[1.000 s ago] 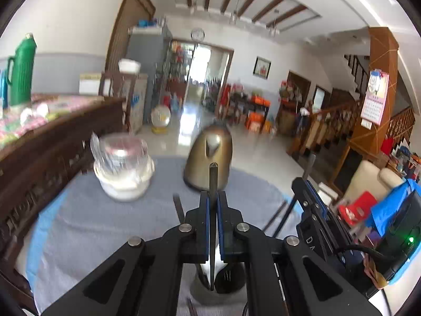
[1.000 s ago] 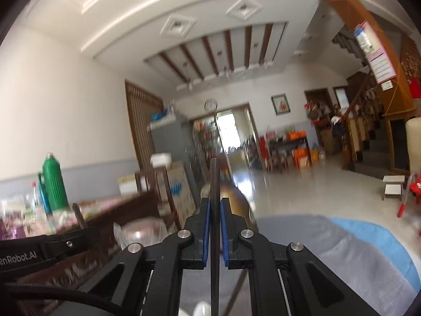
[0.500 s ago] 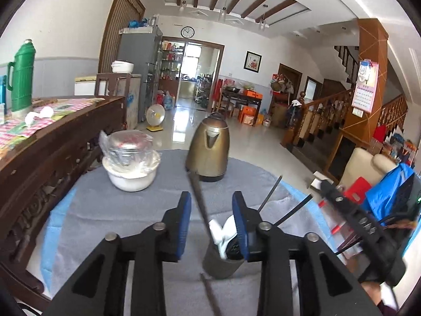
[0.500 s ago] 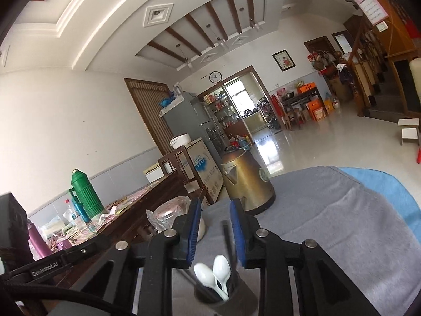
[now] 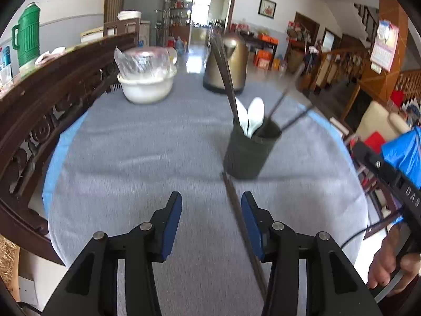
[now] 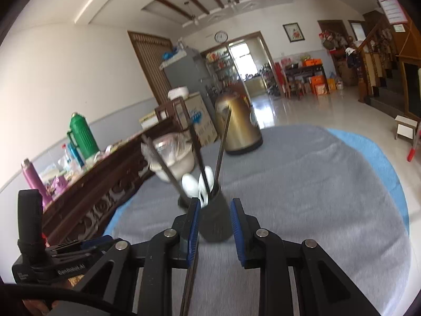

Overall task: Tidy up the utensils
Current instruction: 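Move both grippers down toward the last chopsticks on the table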

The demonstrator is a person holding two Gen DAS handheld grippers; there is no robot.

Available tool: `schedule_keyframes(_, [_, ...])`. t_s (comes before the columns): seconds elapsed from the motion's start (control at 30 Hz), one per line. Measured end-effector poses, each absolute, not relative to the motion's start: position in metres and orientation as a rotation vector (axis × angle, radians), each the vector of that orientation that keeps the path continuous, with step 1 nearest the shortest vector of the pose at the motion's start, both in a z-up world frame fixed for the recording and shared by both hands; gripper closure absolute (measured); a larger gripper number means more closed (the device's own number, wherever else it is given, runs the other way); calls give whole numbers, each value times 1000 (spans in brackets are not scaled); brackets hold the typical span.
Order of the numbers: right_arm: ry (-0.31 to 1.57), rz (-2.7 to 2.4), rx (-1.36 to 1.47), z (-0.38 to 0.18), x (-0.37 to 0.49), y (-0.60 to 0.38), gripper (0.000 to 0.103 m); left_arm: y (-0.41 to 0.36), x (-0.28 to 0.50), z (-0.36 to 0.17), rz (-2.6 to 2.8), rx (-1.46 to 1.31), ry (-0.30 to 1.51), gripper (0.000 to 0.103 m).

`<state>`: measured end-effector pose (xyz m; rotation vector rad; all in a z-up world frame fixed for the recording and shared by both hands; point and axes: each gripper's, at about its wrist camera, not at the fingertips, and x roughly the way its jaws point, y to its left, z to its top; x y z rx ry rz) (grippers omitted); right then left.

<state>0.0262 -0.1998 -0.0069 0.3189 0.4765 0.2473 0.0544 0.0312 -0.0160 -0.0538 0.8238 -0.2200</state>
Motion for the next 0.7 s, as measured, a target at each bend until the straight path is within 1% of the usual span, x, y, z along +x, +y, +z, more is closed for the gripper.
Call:
schedule_keyframes(0.17, [550, 263, 322, -23, 20, -197, 76, 29, 39, -34, -203, -9, 854, 49])
schedule_keyframes(0.43, [648, 255, 347, -51, 16, -203, 76, 46, 34, -60, -141, -13, 917, 49])
schedule_keyframes(0.63, [691, 275, 334, -61, 18, -198, 76, 48, 38, -59, -110, -14, 912, 48])
schedule_keyframes(0.7, [699, 281, 330, -63, 19, -196, 76, 45, 39, -58, -111, -7, 906, 47])
